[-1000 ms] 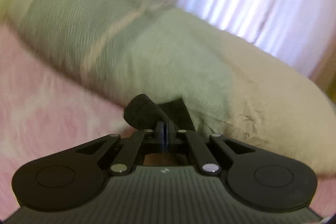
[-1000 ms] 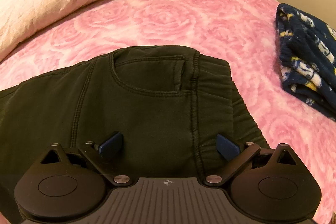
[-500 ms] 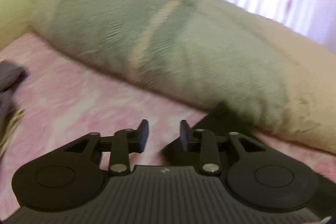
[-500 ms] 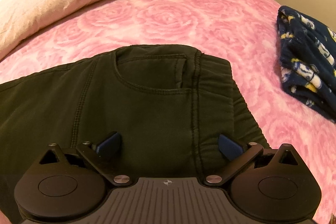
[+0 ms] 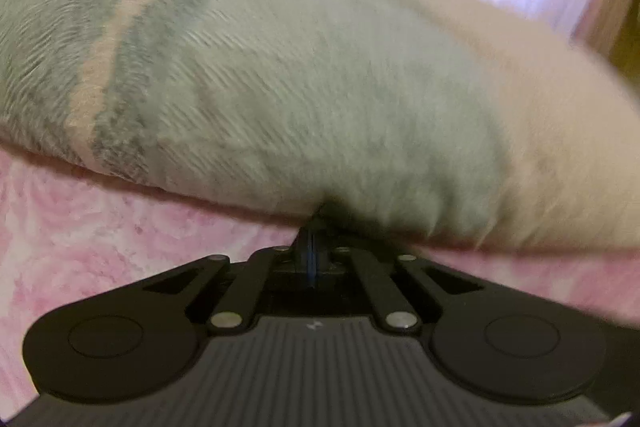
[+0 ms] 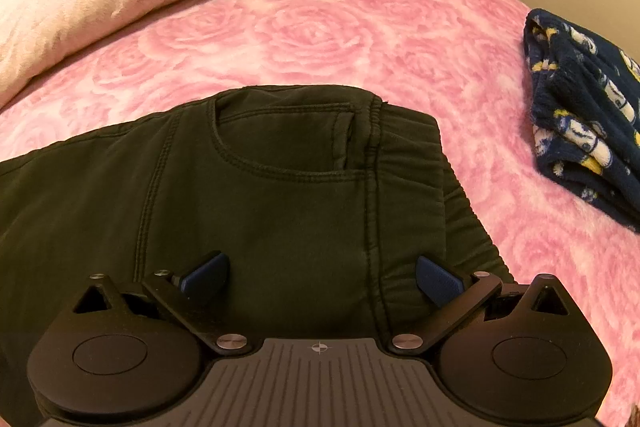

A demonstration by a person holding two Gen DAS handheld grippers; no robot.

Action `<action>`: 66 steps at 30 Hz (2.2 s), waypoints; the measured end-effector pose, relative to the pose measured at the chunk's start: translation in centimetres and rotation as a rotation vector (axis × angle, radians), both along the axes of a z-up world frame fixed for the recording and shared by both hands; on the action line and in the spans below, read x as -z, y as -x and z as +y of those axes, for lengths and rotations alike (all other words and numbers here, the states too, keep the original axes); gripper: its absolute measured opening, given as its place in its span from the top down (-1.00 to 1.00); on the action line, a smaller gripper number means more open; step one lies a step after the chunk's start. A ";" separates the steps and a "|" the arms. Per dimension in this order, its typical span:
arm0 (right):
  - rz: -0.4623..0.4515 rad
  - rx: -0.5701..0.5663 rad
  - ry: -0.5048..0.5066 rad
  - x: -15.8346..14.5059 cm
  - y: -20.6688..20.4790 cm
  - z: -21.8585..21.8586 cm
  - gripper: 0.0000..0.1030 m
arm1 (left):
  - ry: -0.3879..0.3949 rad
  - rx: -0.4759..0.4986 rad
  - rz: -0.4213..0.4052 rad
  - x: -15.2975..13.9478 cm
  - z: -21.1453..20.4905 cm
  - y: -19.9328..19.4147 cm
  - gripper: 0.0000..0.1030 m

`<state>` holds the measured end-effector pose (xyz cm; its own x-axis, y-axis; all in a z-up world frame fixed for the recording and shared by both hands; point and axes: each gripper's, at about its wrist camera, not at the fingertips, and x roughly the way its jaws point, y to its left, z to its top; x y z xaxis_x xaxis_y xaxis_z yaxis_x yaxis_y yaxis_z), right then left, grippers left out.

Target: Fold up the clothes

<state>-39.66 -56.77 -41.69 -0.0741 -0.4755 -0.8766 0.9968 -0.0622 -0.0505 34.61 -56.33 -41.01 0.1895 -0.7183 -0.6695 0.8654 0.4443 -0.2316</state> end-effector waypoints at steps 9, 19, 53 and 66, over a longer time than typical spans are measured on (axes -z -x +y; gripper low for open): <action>0.014 0.035 -0.004 0.1 -0.2 -0.5 -1.00 | -0.066 -0.156 -0.015 0.7 1.6 -1.7 0.73; 0.021 0.050 0.012 0.2 -0.4 -0.4 -1.00 | 0.008 -0.360 0.361 4.2 7.6 -0.9 0.40; -0.330 -0.027 0.084 -6.5 14.0 13.3 -0.32 | -0.245 -0.002 0.529 -3.0 24.5 30.9 0.75; -0.820 -0.433 -0.276 1.8 16.5 1.0 0.09 | -0.219 -0.208 0.572 -4.0 29.5 46.3 0.74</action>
<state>-56.14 -55.75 -43.51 0.7439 -0.0869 -0.6626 0.6623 0.2286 0.7135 -11.72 -26.83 -37.05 -0.1197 -0.5399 -0.8332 0.5228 0.6792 -0.5152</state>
